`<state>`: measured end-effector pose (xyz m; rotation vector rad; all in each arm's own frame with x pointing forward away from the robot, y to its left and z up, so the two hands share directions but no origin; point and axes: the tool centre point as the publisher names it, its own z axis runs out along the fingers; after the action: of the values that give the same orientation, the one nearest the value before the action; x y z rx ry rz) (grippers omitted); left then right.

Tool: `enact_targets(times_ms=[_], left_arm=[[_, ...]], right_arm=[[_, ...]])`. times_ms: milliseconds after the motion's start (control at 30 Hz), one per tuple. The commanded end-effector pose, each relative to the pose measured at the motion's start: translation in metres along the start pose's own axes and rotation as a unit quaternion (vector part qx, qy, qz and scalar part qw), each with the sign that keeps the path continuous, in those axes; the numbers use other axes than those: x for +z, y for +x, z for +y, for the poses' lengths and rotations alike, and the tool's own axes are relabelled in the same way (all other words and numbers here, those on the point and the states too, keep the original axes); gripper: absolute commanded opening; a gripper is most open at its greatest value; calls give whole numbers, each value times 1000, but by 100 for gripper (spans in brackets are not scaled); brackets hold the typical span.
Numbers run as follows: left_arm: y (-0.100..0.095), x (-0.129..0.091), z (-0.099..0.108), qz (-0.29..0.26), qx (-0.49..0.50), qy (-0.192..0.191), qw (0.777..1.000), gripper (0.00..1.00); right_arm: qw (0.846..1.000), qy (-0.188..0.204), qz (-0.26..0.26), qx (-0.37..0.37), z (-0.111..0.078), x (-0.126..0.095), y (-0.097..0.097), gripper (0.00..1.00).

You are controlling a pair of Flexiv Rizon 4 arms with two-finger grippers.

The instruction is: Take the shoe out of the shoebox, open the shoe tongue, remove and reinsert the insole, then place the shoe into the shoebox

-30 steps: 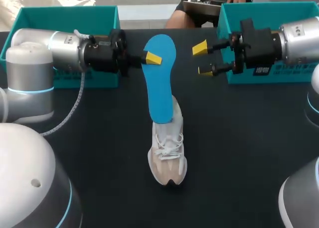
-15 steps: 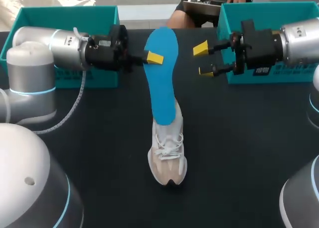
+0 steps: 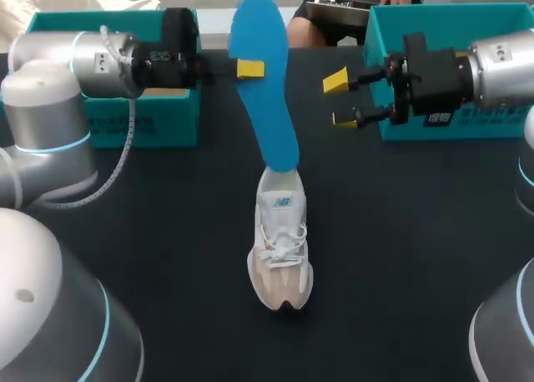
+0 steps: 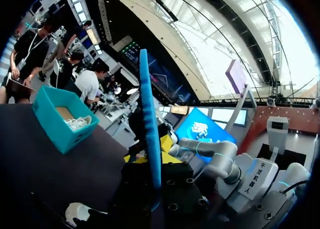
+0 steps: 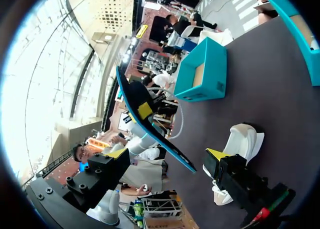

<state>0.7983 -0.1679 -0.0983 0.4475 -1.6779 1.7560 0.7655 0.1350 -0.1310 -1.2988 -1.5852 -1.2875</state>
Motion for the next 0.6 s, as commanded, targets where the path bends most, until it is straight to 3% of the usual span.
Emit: enact_targets(times_ms=[33, 200, 233, 300, 400, 500, 533, 600], left_arm=[[0, -7, -4, 37, 427, 23, 903, 0], [-5, -14, -8, 37, 536, -38, 843, 0], [-7, -16, -9, 36, 566, -47, 822, 0], [-7, -19, -10, 33, 587, -58, 807, 0], [-3, -22, -12, 32, 603, -65, 794, 0], [3, -24, -11, 28, 594, -56, 802, 0], [5, -24, -10, 25, 574, -47, 817, 0], [5, -24, -10, 25, 574, -47, 817, 0]], right_arm=[[1000, 0, 0, 0, 1, 3, 0, 100], [1000, 0, 0, 0, 1, 3, 0, 100], [1000, 0, 0, 0, 1, 3, 0, 100], [1000, 0, 0, 0, 1, 3, 0, 100], [1000, 0, 0, 0, 1, 3, 0, 100], [1000, 0, 0, 0, 1, 3, 0, 100], [1000, 0, 0, 0, 1, 3, 0, 100], [1000, 0, 0, 0, 1, 3, 0, 100]])
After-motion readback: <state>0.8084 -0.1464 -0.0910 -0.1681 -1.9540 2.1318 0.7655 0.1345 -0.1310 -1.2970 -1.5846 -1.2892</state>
